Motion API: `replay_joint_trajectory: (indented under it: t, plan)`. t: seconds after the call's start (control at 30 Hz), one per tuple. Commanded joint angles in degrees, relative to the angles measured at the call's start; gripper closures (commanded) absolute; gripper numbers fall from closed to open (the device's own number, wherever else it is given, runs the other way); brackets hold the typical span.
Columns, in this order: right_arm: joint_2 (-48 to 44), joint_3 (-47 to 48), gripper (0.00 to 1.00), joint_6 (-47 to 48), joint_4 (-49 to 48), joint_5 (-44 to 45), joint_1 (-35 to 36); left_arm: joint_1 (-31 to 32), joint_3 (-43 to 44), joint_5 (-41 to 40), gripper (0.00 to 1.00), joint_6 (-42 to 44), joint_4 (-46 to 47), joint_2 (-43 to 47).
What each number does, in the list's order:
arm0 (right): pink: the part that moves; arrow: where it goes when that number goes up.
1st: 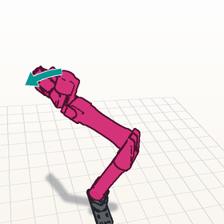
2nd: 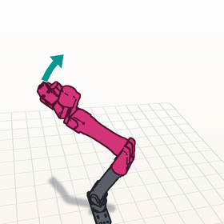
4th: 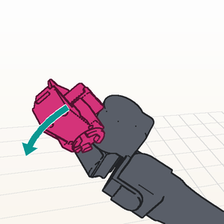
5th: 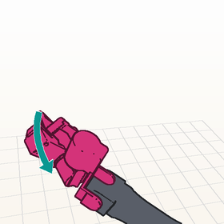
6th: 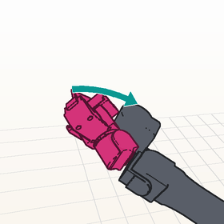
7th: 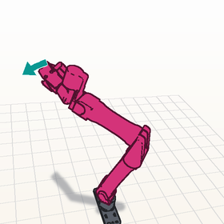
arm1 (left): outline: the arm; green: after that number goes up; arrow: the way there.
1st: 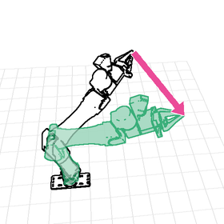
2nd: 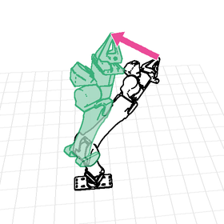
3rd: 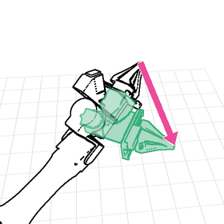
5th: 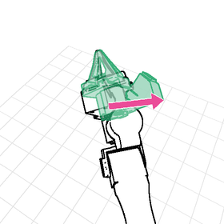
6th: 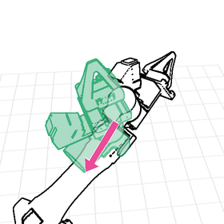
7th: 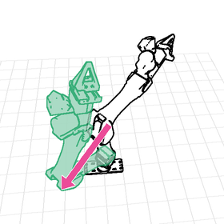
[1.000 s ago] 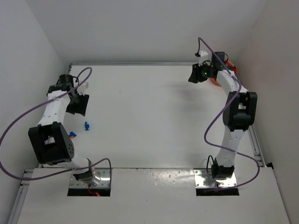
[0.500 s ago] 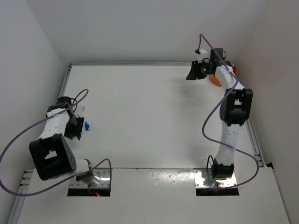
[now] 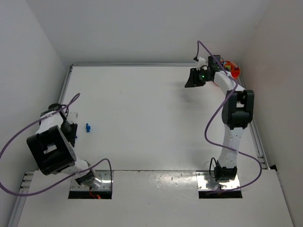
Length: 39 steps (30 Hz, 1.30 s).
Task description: Sort the legos into containers by color
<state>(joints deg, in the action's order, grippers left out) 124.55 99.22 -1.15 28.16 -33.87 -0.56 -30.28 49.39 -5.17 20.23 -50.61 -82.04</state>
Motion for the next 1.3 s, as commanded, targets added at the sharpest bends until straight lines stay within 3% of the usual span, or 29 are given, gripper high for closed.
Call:
replay_joint_trajectory:
  t: [0.0, 0.53, 1.27]
  plan:
    - [-4.32, 0.36, 0.6, -0.08, -2.94, 0.73, 0.47, -1.7, -0.34, 1.91, 0.61, 2.1, 2.7, -2.24]
    - [-6.42, -1.74, 0.6, 1.06, -2.41, 1.79, 1.0, -2.24, 1.33, 4.11, 0.62, 2.1, 9.03, -13.22]
    - [-9.06, -3.33, 0.6, 2.64, -2.41, 3.37, 1.0, -1.62, 12.49, 10.53, 0.58, 1.57, 10.09, -24.4]
